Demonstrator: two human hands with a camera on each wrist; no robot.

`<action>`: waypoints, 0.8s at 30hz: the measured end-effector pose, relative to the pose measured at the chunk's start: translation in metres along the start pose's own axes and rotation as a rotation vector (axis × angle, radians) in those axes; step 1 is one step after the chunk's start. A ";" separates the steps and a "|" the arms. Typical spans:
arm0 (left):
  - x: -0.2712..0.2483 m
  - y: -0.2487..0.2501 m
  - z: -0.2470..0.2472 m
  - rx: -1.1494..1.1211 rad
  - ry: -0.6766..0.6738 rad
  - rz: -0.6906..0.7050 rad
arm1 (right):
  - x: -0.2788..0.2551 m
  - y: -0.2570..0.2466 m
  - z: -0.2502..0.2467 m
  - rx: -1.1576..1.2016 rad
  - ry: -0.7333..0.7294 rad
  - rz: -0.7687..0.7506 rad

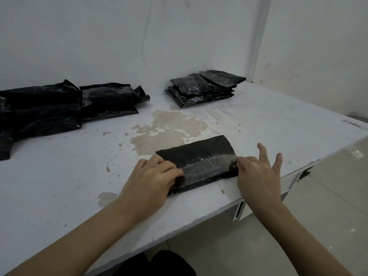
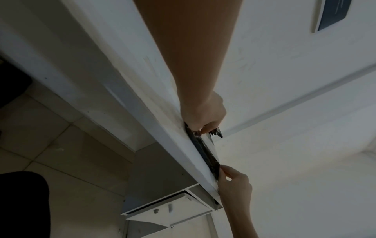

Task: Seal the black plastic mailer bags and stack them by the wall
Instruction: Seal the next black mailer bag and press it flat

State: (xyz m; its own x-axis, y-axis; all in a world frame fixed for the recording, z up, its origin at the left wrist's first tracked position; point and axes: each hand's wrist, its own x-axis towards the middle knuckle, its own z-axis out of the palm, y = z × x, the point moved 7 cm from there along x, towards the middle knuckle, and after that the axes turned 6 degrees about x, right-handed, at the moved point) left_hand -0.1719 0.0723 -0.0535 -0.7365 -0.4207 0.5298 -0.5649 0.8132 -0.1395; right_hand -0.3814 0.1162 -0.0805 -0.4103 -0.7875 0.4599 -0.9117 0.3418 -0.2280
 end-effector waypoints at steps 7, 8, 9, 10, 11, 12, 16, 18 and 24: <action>0.013 -0.043 0.022 -0.083 -0.190 -0.215 | 0.008 -0.027 0.010 0.002 -0.261 -0.036; 0.014 -0.045 0.024 -0.093 -0.207 -0.231 | 0.007 -0.029 0.011 -0.005 -0.276 -0.036; 0.015 -0.047 0.025 -0.106 -0.219 -0.244 | 0.006 -0.029 0.012 -0.012 -0.293 -0.031; 0.016 -0.048 0.025 -0.126 -0.221 -0.260 | 0.005 -0.029 0.012 -0.016 -0.312 -0.024; 0.017 -0.049 0.024 -0.157 -0.218 -0.286 | 0.005 -0.029 0.011 -0.020 -0.331 -0.016; 0.019 -0.051 0.024 -0.193 -0.216 -0.335 | 0.005 -0.029 0.011 -0.012 -0.355 0.002; 0.033 -0.046 0.026 -0.165 -0.177 -0.519 | 0.014 -0.040 0.006 0.092 -0.368 0.153; 0.033 -0.040 0.034 -0.117 -0.174 -0.531 | 0.015 -0.047 0.008 0.033 -0.394 0.200; 0.028 -0.039 0.035 -0.120 -0.117 -0.559 | 0.005 -0.050 0.014 -0.116 -0.407 0.172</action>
State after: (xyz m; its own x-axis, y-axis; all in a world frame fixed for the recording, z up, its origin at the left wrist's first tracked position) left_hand -0.1833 0.0149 -0.0631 -0.3783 -0.8355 0.3984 -0.8388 0.4915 0.2341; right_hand -0.3373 0.0873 -0.0788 -0.5352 -0.8436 0.0436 -0.8369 0.5224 -0.1634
